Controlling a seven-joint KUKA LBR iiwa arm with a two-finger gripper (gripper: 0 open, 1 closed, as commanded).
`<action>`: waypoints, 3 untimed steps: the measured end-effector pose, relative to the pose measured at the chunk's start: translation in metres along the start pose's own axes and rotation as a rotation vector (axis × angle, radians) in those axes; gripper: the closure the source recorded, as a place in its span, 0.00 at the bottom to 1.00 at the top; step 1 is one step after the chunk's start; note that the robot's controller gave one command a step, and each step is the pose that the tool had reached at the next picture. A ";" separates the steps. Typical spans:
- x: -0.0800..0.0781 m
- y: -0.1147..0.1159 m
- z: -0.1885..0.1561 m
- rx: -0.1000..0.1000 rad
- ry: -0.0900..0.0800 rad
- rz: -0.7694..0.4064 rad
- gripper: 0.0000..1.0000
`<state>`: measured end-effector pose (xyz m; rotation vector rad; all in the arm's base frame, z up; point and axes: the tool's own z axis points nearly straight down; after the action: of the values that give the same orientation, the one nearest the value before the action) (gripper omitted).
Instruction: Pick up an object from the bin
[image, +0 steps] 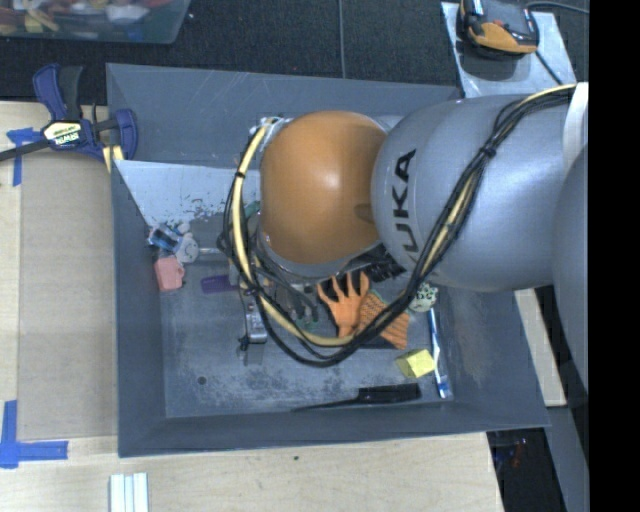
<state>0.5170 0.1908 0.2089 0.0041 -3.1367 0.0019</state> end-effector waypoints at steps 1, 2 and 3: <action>-0.002 -0.001 -0.004 -0.003 -0.008 0.003 0.00; -0.065 0.031 0.079 -0.005 -0.016 -0.052 0.00; -0.110 0.002 0.139 -0.005 -0.019 -0.036 0.00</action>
Offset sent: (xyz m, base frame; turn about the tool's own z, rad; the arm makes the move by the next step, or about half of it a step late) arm 0.0986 0.0513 -0.1389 -0.0873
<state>0.6260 0.1929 0.0690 0.0604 -3.1554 -0.0064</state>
